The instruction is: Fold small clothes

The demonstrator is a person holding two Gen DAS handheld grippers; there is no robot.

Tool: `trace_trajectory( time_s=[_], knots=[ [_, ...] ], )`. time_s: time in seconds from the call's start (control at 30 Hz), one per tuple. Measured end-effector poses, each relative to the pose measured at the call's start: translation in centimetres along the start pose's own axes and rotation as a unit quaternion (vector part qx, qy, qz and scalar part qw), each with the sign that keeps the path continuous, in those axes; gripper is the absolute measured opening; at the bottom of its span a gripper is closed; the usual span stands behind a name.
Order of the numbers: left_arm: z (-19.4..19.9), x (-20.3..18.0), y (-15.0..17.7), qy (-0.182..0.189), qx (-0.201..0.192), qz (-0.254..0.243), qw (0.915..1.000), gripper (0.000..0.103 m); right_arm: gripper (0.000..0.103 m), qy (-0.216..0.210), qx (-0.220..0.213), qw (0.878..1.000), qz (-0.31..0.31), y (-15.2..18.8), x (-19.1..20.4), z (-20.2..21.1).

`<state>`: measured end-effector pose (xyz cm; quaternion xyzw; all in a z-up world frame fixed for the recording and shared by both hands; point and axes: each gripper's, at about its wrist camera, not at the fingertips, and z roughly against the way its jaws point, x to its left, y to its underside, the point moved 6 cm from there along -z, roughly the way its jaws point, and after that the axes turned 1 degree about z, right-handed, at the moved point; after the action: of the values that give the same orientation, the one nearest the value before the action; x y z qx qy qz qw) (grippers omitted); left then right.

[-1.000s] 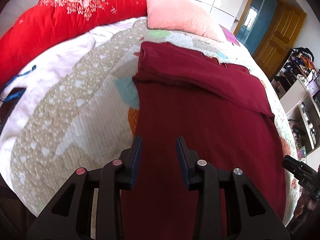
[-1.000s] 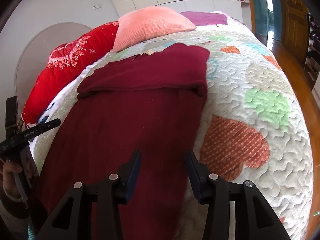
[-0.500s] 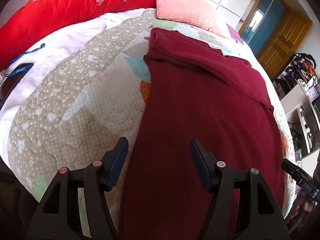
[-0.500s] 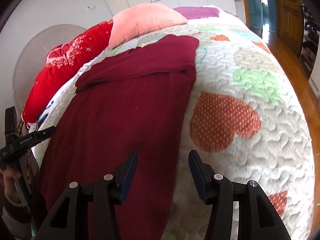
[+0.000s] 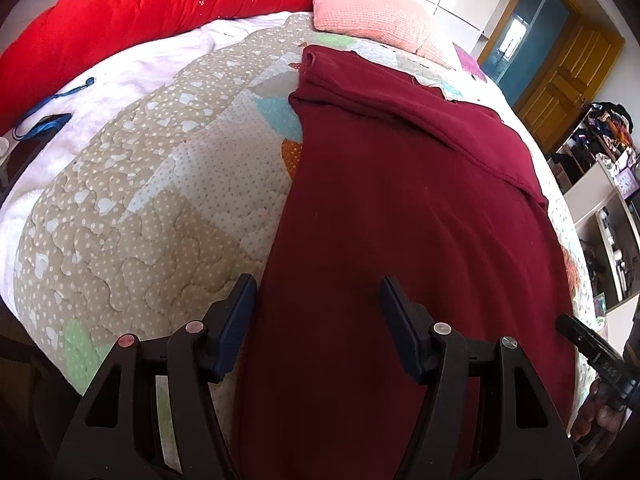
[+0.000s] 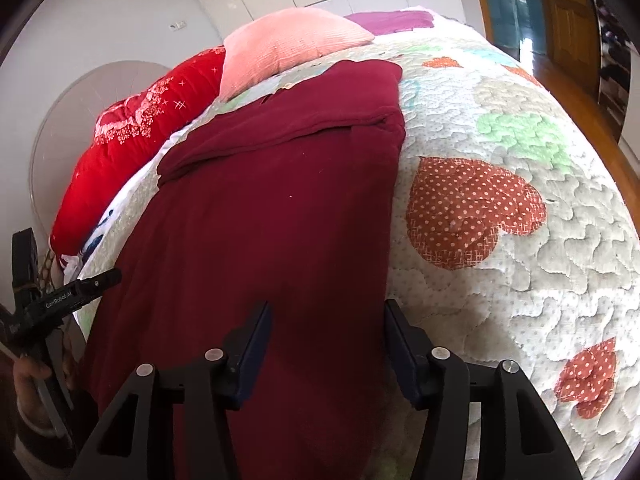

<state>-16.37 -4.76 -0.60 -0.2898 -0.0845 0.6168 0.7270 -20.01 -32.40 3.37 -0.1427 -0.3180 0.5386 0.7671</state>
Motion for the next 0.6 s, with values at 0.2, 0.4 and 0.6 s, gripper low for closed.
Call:
trace_trajectory(
  time_s=[0.2,0.4,0.6],
  knots=[
    [1.3,0.6,1.1,0.020,0.013,0.002,0.9997,0.064,0.012,0.022,-0.013,0.999,0.033,-0.3,-0.3,0.7],
    [2.6,1.9,3.7,0.042,0.046,0.003,0.9981,0.064,0.011,0.012,-0.005,0.999,0.032,0.6,-1.7,2.1],
    [3.4,1.8,6.5,0.050,0.049,-0.029,0.9971,0.070,0.059,-0.093,0.055,0.994,0.005,3.7,-1.3,4.0]
  ],
)
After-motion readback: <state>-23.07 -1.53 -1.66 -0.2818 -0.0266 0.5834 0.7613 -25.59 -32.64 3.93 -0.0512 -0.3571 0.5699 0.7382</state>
